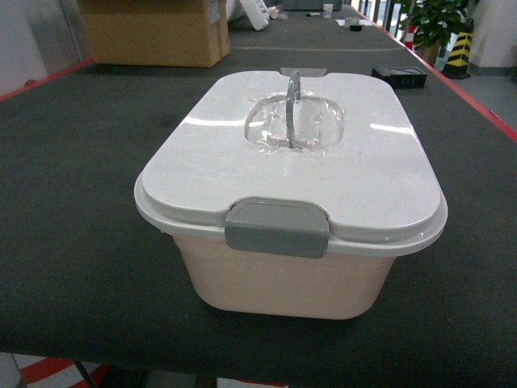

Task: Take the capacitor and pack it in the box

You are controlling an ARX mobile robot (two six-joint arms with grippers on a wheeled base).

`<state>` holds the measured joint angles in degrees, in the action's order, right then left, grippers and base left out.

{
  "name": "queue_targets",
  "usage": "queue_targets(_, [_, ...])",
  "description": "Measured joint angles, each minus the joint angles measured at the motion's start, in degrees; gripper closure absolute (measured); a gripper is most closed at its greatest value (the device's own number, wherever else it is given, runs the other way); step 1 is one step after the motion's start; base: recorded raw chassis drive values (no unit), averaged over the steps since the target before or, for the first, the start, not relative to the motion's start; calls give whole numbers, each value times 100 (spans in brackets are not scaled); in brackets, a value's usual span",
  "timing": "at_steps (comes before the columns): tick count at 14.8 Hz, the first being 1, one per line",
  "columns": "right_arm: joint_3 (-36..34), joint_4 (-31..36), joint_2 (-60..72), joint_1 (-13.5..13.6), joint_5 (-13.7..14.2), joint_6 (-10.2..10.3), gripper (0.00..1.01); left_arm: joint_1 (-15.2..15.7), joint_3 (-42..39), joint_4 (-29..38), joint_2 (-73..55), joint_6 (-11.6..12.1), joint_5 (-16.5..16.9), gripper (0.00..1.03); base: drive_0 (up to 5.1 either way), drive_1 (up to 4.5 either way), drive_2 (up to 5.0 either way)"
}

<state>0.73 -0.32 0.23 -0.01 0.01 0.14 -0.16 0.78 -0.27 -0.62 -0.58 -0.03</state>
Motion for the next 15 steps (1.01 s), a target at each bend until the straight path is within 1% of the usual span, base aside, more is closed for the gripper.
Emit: queue_targets(15, [0, 2, 0, 0, 0, 0, 3, 0, 0, 0, 0, 0, 0, 5, 0, 0, 0])
